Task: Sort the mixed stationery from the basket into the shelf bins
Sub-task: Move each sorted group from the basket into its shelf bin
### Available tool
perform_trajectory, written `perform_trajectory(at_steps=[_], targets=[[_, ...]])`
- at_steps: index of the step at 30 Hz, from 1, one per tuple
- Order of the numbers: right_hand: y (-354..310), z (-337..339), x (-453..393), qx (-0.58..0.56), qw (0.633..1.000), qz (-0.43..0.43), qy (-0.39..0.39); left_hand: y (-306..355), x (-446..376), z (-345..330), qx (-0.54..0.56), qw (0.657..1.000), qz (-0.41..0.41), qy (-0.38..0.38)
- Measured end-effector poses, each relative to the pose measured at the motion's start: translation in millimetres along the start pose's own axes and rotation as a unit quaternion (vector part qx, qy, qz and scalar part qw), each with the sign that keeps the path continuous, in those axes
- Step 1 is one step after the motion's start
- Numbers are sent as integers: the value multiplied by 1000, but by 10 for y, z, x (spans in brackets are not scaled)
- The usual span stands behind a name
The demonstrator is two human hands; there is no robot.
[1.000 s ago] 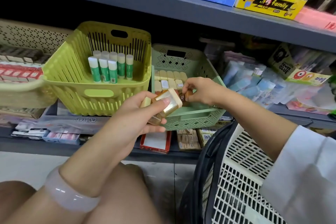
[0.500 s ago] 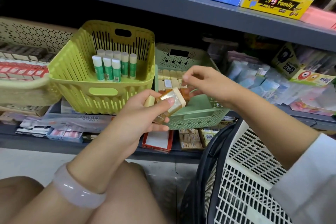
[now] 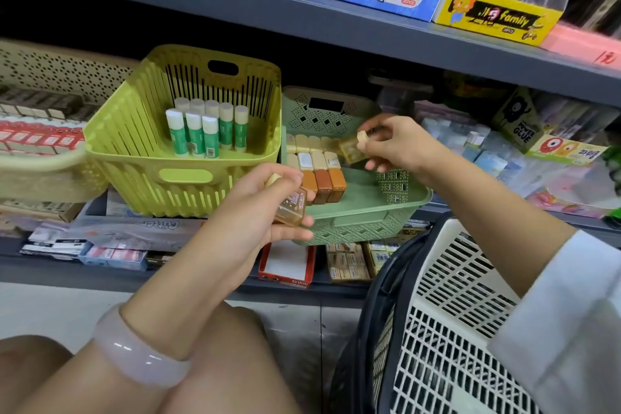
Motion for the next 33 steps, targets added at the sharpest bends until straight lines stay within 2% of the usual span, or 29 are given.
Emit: perform_trajectory(at_steps=[5,10,15,19,22,24,26,28,29,31,33], targets=[[105,-44,-202,158,987,-8,11,2,-45,-8,-4,1000,8,-12],[116,-185,-261,267,963,2,-33,-10,-64,-2,8,1000,18,-16],[163,-236,-288,295,954,9,-45,-17,-64,-4,1,1000,15,-18],[186,-235,-322,309,951,23,-20,7,-59,-13,21,999,11,-24],[157,-176,-313,321,947,7,12,30,-41,-53,72,995,17,-63],[82,-125,-272,296,954,8,37,29,-28,-92,83,993,18,-87],[-55,-135,-151,175,984,26,34,21,-23,-107,58,994,2,-96],[-226,-219,38,31,997,57,-33,11,-10,-112,26,994,-18,-105],[-305,-271,147,-6,993,80,-85,2,-4,-109,14,994,-24,-109],[-440,-364,365,-26,976,123,-176,-10,3,-104,-13,993,-33,-114],[-542,-433,534,-16,959,154,-235,-8,14,-121,-37,991,-46,-119]])
Point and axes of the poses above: each hand's wrist, its own x-axis away from the middle knuckle, its own z-axis out of the back of the hand, y = z × x, the point moved 5 cm from there along -x, towards the middle knuckle, and after that the axes turned 2 degrees about z, right-handed, at the moved point
